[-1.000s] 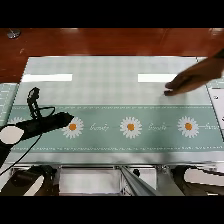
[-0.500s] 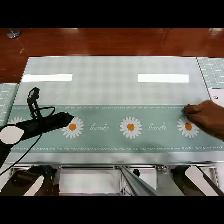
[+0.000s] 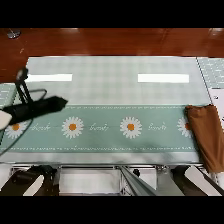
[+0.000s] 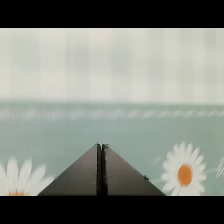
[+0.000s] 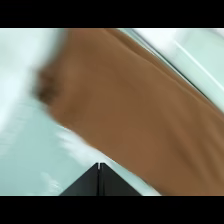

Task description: Fold the shirts.

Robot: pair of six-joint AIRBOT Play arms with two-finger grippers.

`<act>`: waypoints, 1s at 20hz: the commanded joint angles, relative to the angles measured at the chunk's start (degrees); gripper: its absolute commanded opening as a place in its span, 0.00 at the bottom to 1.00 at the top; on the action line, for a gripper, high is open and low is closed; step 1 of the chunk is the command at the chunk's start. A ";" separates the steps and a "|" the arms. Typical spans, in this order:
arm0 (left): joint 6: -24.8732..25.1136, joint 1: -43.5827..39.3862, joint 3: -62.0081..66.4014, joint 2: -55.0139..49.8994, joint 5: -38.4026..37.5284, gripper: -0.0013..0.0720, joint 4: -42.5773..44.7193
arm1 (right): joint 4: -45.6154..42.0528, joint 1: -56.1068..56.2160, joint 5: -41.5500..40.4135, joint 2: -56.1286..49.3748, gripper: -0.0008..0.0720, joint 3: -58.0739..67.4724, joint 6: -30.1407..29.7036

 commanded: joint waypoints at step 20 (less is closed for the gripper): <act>-3.82 -2.36 28.35 -29.97 -18.01 0.06 18.14 | -13.77 51.98 -23.02 -20.41 0.03 -8.59 3.91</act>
